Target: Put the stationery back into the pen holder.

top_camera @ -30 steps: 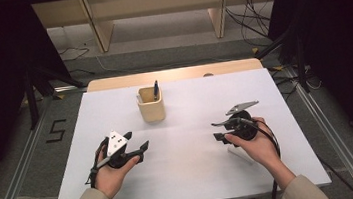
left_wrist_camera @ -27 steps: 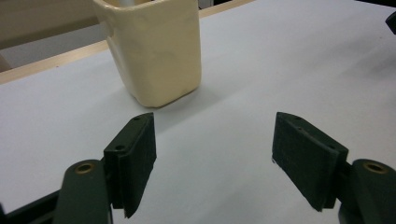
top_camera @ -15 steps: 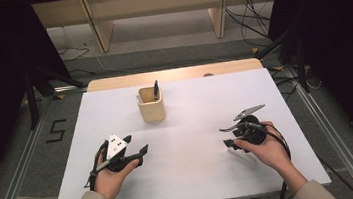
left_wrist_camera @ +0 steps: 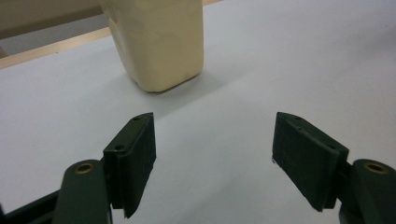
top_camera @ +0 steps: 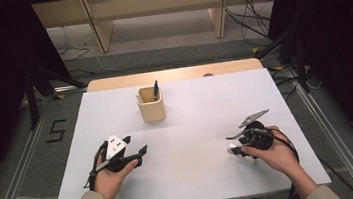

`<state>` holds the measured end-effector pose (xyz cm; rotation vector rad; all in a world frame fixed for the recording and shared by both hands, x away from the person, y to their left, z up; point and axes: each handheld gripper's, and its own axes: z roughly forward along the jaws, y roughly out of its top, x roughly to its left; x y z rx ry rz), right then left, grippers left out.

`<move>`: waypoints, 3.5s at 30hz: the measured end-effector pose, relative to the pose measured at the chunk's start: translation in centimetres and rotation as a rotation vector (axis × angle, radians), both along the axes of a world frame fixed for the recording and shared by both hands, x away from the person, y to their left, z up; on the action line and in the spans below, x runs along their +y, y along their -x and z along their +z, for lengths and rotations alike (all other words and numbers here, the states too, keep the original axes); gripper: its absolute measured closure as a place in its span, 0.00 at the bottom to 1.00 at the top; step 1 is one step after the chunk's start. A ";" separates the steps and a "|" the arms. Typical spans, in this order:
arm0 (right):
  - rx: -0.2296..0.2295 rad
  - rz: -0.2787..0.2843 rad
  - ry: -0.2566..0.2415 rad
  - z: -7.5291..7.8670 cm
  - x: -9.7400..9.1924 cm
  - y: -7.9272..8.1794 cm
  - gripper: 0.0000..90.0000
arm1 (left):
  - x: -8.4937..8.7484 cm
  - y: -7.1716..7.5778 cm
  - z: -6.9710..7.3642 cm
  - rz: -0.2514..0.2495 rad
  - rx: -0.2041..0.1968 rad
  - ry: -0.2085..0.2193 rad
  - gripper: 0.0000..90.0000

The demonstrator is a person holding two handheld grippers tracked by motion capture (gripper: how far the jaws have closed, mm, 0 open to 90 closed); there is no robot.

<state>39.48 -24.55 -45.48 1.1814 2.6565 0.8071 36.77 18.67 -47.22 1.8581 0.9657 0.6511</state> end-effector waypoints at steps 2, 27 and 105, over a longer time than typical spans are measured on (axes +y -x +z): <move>0.002 0.011 0.009 -0.1 -0.1 0.1 0.54 | 0.0 0.0 0.0 0.001 0.001 0.002 0.34; 0.058 0.081 0.095 -0.7 -0.1 0.4 0.67 | 0.1 -0.1 -0.1 0.003 0.002 0.004 0.34; 0.057 0.135 0.194 -0.4 0.3 0.4 0.78 | 0.0 -0.1 -0.2 -0.002 0.000 0.001 0.34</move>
